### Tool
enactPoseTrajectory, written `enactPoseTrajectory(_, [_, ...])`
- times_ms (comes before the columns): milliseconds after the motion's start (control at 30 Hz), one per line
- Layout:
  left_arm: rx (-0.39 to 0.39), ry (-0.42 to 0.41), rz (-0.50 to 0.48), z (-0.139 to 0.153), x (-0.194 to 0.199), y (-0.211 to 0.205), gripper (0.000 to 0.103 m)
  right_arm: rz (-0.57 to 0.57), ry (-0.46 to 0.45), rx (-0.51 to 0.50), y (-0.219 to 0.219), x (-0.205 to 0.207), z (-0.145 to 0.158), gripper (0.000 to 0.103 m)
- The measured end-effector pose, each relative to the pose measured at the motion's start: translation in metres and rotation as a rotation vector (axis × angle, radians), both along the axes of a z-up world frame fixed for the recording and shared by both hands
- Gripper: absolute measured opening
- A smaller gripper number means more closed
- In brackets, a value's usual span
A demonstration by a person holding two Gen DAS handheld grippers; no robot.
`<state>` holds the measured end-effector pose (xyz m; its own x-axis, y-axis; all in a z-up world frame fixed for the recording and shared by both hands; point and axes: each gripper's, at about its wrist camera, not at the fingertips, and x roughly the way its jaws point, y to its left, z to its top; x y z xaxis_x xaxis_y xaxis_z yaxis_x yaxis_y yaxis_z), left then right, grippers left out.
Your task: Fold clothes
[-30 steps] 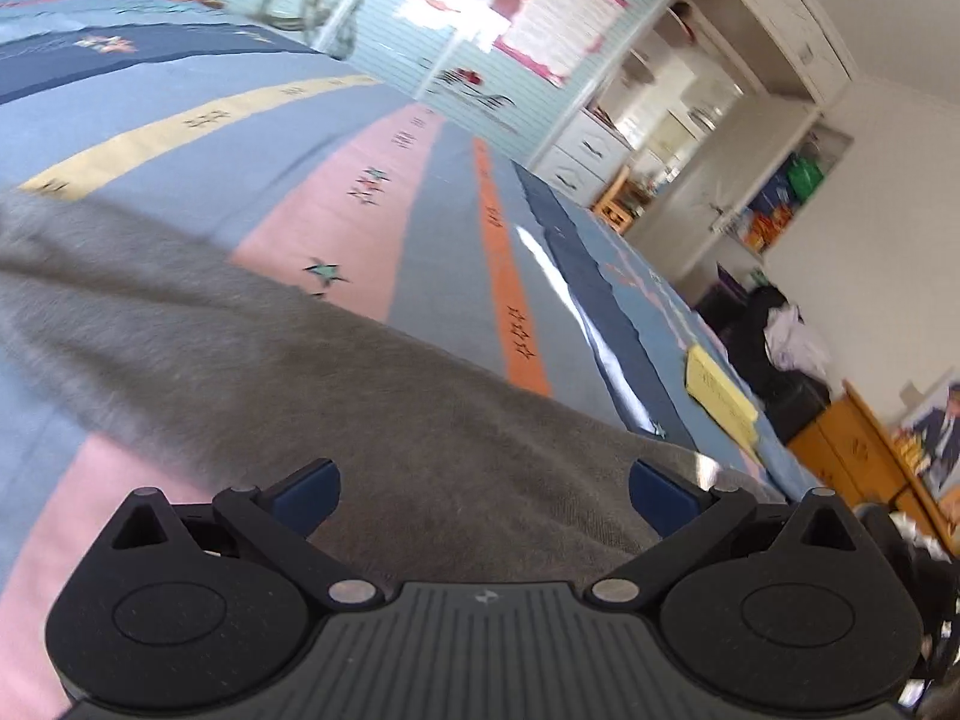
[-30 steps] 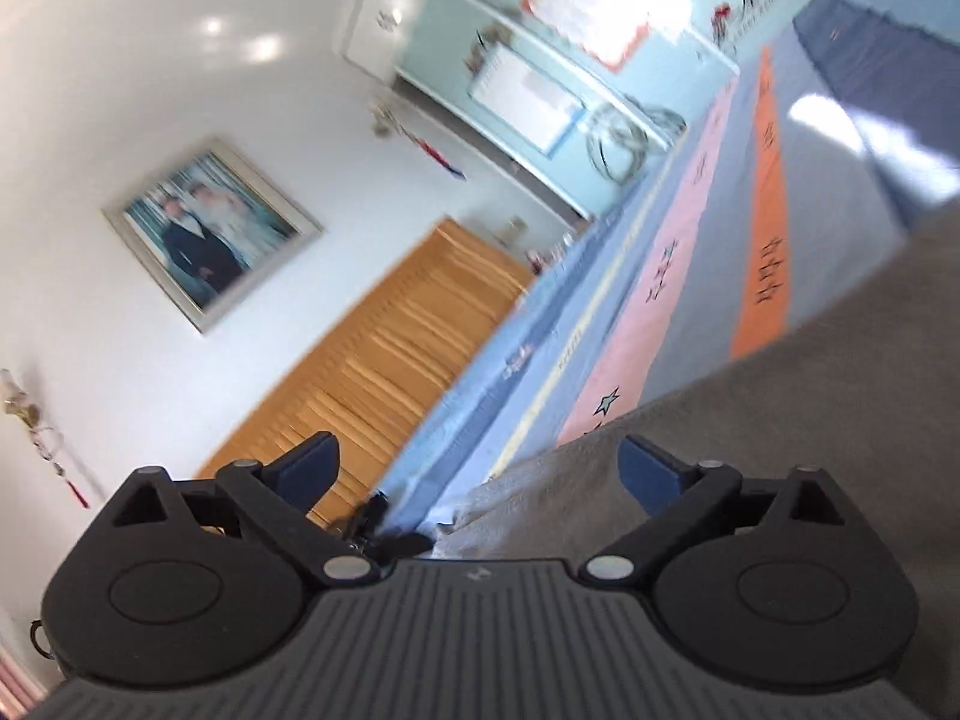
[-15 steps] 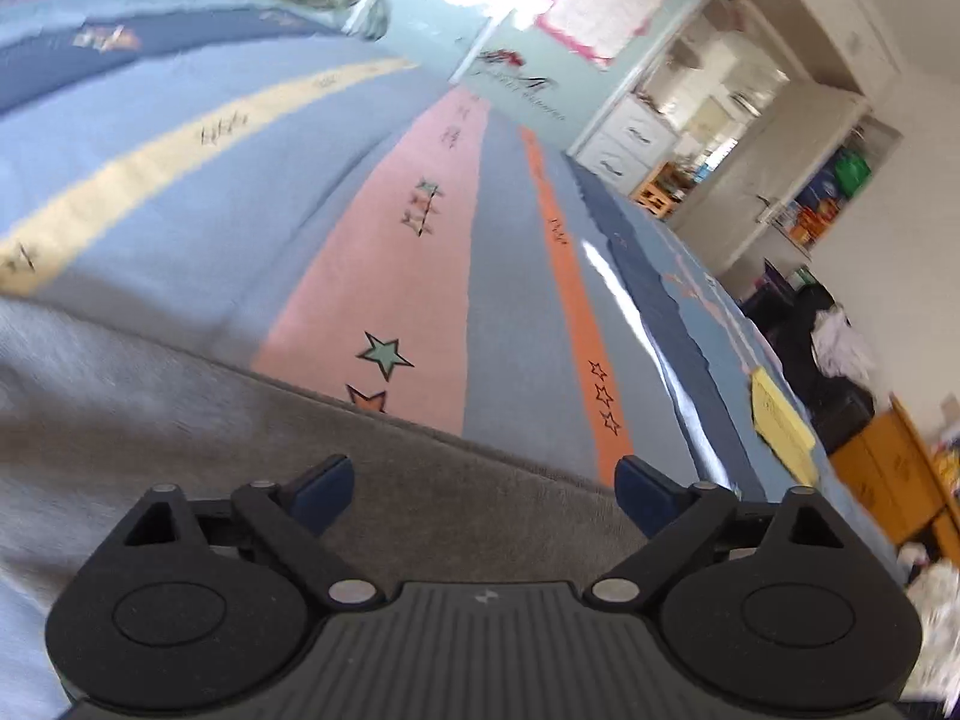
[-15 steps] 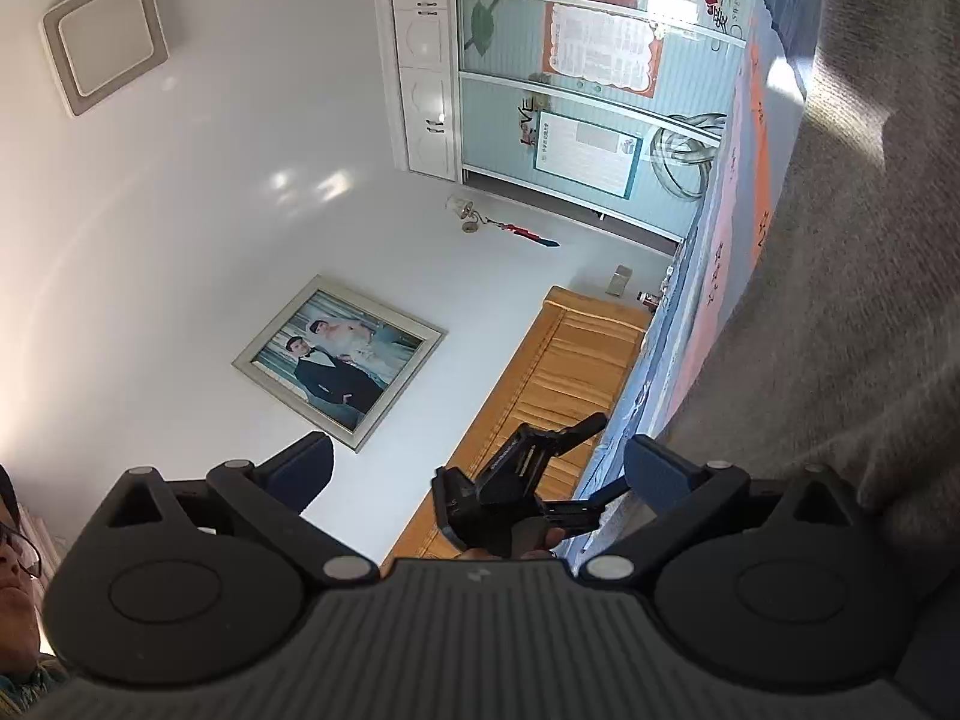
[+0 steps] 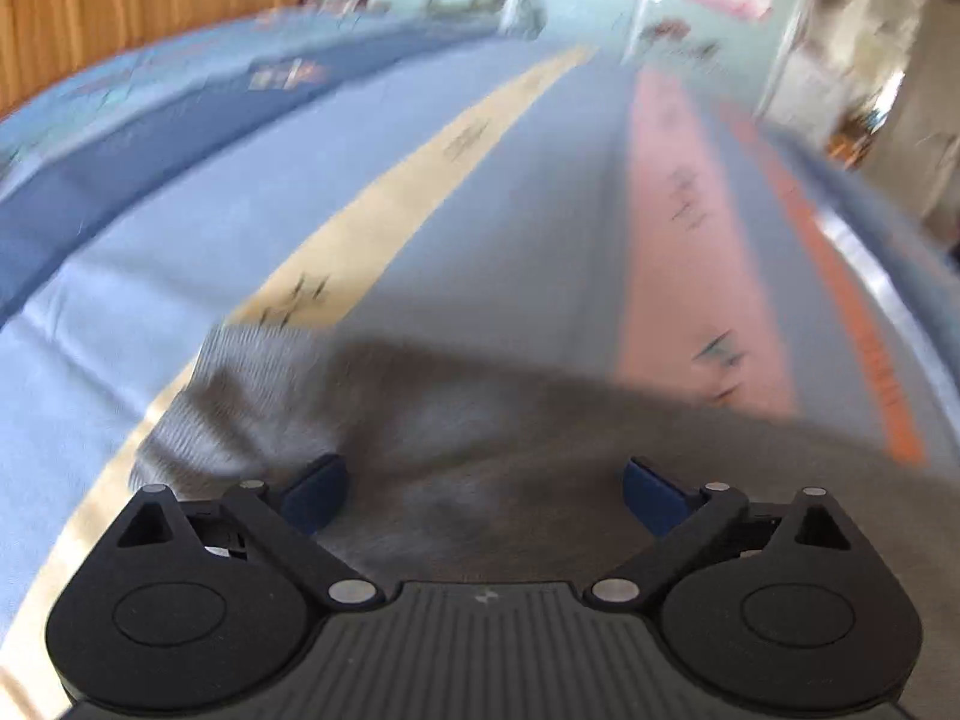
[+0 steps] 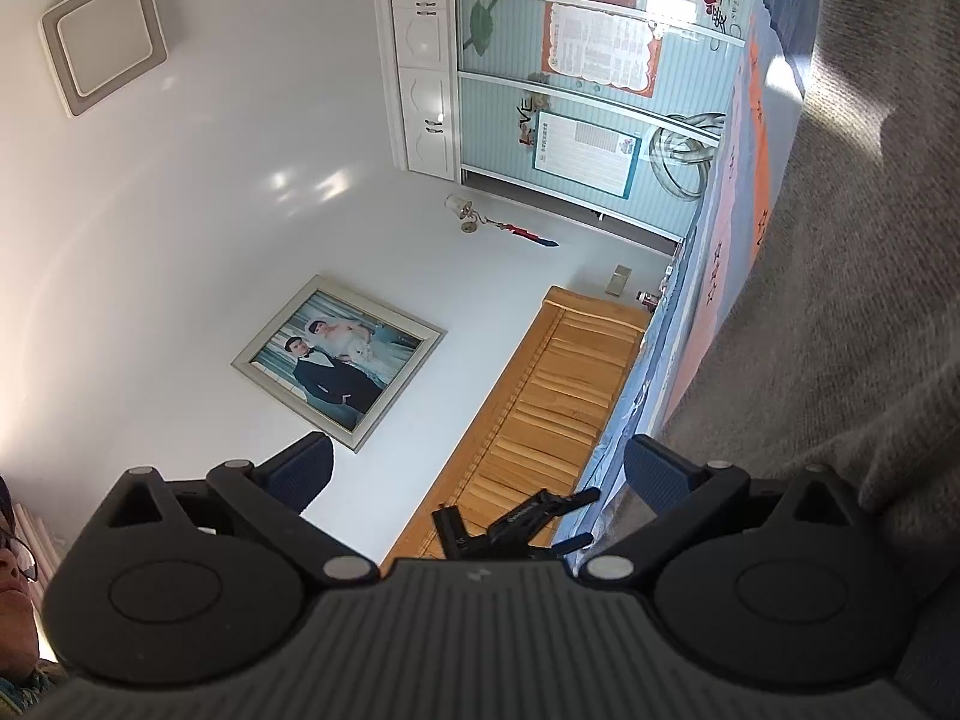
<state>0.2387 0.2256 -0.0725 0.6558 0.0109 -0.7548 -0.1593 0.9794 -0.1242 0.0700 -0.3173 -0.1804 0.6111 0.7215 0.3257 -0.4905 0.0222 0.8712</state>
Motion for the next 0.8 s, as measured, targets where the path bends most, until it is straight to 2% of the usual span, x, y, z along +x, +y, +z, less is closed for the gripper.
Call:
enactPoseTrajectory(100, [0.055,-0.013,0.029,0.002,0.011,0.007,0.101,-0.001,0.003,-0.002,0.005,0.004,0.002,0.103])
enactPoseTrajectory(167, [0.073,-0.009,0.074,0.008,0.012,0.008,0.097,-0.002,0.004,-0.003,0.008,0.006,0.002,0.103])
enactPoseTrajectory(200, [0.070,-0.019,0.065,0.014,0.008,0.005,0.097,-0.003,0.004,-0.003,0.008,0.006,0.002,0.103])
enactPoseTrajectory(333, [0.109,-0.096,-0.100,0.026,-0.026,-0.028,0.099,-0.004,0.004,0.000,0.010,0.005,0.001,0.103])
enactPoseTrajectory(467, [0.145,-0.036,-0.141,0.004,-0.020,-0.050,0.099,-0.007,0.004,-0.001,0.014,0.006,0.002,0.103])
enactPoseTrajectory(500, [0.141,-0.029,-0.133,-0.001,-0.016,-0.051,0.103,-0.007,0.004,-0.001,0.015,0.006,0.002,0.103])
enactPoseTrajectory(600, [0.088,-0.023,-0.056,-0.005,0.004,-0.037,0.103,-0.008,0.005,0.002,0.017,0.008,0.001,0.103])
enactPoseTrajectory(667, [0.115,-0.006,-0.008,-0.002,0.013,-0.032,0.102,-0.008,0.006,0.005,0.018,0.008,0.001,0.103])
enactPoseTrajectory(733, [0.179,-0.011,-0.005,0.007,0.006,-0.043,0.096,-0.008,0.006,0.011,0.019,0.009,0.001,0.103])
enactPoseTrajectory(800, [0.230,-0.050,-0.080,0.017,-0.010,-0.066,0.097,-0.009,0.007,0.013,0.021,0.010,0.001,0.103])
